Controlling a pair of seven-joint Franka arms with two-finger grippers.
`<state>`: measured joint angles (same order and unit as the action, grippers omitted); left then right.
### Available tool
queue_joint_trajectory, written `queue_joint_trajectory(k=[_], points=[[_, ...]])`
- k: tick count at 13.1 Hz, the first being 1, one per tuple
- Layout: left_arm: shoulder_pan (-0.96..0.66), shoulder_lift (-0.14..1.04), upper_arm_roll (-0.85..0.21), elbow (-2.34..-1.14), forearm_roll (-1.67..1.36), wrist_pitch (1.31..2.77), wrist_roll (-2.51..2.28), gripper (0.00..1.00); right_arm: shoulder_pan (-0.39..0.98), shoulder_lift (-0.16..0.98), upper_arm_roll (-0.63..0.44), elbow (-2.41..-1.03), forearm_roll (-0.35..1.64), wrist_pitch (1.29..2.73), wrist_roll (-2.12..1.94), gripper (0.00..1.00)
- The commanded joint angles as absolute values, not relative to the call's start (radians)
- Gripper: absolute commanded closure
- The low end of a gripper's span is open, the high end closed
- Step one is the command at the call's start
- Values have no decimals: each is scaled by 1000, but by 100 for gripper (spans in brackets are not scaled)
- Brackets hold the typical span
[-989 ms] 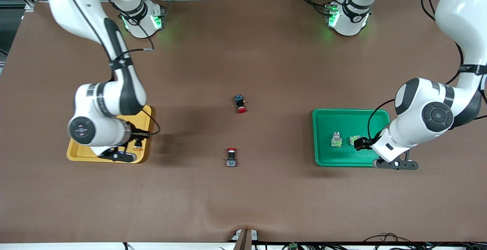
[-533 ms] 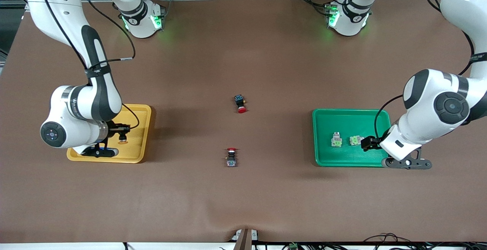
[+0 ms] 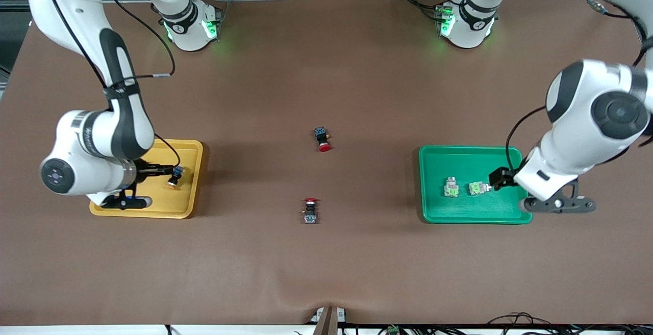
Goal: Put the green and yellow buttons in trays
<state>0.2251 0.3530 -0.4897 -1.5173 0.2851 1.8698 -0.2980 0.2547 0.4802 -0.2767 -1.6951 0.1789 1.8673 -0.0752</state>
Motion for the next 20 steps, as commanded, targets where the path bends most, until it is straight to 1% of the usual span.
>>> queue_joint_trajectory(k=[1, 3, 4, 6, 8, 10, 12, 13, 15, 17, 20], points=[[80, 204, -315, -1536, 200, 1764, -293, 0, 142, 321, -162, -1733, 141, 1835, -84, 0], [13, 143, -218, -1539, 151, 1724, -261, 0, 33, 235, -28, -1733, 68, 1806, -74, 0], [3, 126, -178, -1542, 100, 1723, -240, 0, 3, 194, 10, -1732, 45, 1775, -72, 0], [-15, 91, -94, -1552, 22, 1703, -140, 0, -12, 112, 18, -1730, 43, 1699, -63, 0], [-54, 58, -25, -1552, 18, 1649, -103, 0, -15, 26, 26, -1732, 43, 1628, -48, 0], [-49, 28, -21, -1554, 20, 1608, -81, 0, -18, -14, 25, -1718, 43, 1553, -29, 0], [-51, -11, -18, -1557, 29, 1527, -72, 0, -50, -9, 28, -1616, 43, 1438, -29, 0], [-48, -26, -17, -1565, 31, 1511, -66, 0, -55, -8, 22, -1591, 41, 1416, -29, 0], [-37, -72, 0, -1610, 32, 1499, -17, 0, -57, -12, 12, -1589, 40, 1411, -29, 0], [-38, -139, 18, -1686, 32, 1499, 2, 0, -57, -17, -11, -1586, 40, 1413, -29, 0], [-38, -133, 21, -1671, 55, 1514, 2, 0, -61, -23, -9, -1583, 40, 1413, -29, 0]])
